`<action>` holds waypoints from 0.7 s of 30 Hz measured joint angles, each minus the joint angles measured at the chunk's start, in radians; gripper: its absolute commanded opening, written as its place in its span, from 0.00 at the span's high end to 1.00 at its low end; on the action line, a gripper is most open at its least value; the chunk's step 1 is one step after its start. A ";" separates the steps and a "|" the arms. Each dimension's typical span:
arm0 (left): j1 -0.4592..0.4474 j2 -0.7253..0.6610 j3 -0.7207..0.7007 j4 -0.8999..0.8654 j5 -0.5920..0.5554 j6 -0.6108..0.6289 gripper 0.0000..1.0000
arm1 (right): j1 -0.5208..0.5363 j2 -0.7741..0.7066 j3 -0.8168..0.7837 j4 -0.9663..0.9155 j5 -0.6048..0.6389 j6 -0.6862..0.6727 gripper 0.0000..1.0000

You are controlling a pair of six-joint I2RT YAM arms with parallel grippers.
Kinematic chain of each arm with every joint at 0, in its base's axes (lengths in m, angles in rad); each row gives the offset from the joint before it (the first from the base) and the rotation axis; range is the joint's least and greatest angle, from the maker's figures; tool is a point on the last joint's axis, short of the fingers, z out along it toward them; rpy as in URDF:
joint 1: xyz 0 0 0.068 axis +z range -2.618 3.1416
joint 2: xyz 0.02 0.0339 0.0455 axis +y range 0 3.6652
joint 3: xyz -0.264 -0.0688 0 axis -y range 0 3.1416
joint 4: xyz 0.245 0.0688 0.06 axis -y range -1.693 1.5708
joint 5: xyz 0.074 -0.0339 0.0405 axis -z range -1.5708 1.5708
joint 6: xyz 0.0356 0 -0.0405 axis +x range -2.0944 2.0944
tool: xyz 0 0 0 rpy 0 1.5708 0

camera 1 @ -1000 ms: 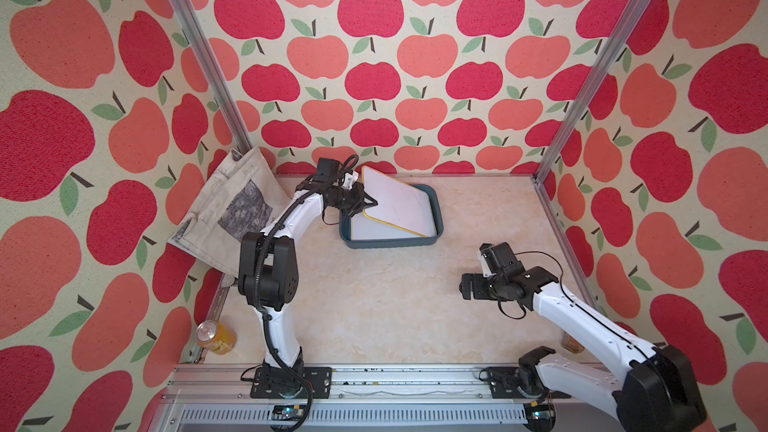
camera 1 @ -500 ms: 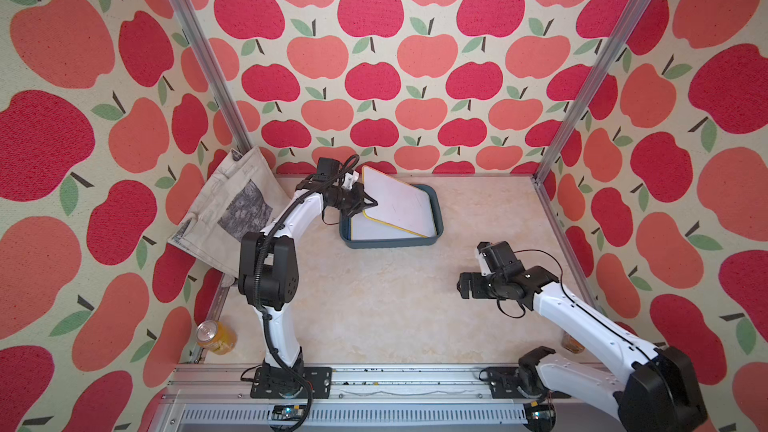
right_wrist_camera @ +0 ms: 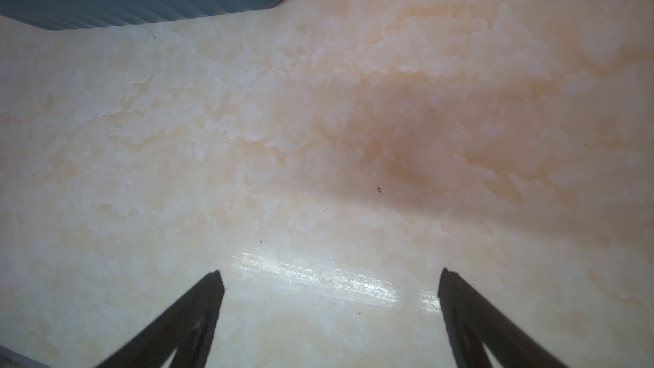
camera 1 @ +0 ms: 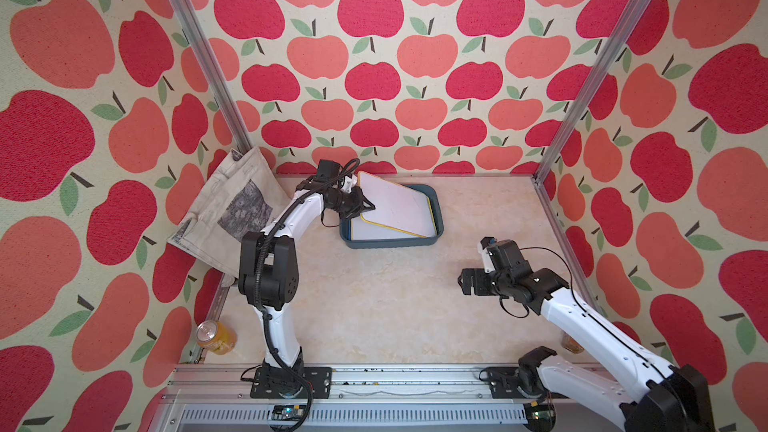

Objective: Put the whiteboard into the storage box
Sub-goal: Place the whiteboard in the storage box.

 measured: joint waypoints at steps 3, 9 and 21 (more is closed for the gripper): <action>0.000 0.011 -0.005 -0.026 -0.010 0.004 0.79 | 0.005 0.000 0.000 0.000 0.000 0.000 0.01; 0.000 0.014 -0.006 -0.053 -0.020 0.023 0.77 | 0.005 0.000 0.000 0.000 0.000 0.000 0.01; -0.007 0.078 0.137 -0.152 -0.010 0.158 0.78 | 0.011 0.000 0.000 0.001 -0.001 0.000 0.01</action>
